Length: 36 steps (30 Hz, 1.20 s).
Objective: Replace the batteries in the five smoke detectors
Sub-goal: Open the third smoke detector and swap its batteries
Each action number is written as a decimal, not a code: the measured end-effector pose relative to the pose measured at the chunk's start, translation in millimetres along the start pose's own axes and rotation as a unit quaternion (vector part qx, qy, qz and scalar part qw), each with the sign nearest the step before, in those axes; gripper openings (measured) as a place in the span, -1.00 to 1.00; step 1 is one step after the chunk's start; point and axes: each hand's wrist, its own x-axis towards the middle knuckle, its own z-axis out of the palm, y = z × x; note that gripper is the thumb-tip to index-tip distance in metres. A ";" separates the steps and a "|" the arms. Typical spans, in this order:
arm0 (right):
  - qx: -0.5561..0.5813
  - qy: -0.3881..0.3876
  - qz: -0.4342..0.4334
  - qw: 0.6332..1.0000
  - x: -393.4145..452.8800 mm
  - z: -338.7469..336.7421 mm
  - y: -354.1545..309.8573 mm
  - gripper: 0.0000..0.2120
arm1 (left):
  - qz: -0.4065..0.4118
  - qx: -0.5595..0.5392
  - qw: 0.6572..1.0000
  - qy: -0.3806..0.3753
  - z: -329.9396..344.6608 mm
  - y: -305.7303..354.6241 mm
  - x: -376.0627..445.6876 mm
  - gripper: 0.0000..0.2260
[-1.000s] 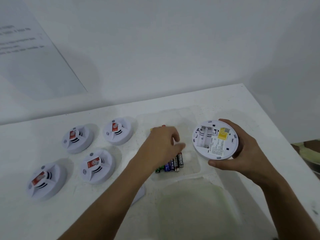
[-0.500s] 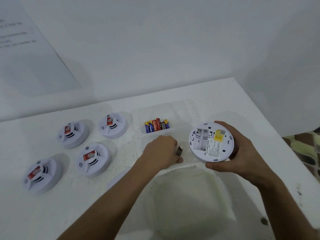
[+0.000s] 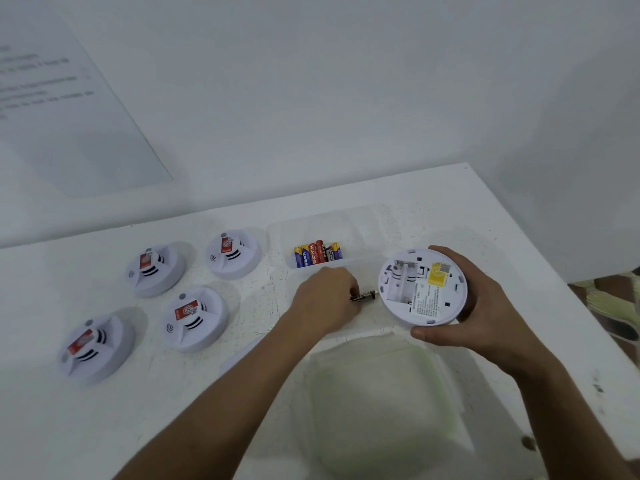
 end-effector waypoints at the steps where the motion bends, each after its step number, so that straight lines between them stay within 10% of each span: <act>1: 0.000 0.000 -0.001 1.000 -0.4 -0.5 -0.2 -0.12 | -0.002 -0.021 1.000 -0.003 -0.1 -0.4 -1.1 -0.80; 15: -0.004 -0.030 -0.015 0.999 11.3 6.6 -6.9 -0.11 | 0.009 -0.358 0.932 0.059 -52.0 2.0 -41.8 -0.66; 36: -0.030 -0.039 -0.041 0.998 20.8 24.5 -7.7 -0.11 | 0.288 -0.071 0.897 0.327 -21.6 -0.6 -59.2 -0.92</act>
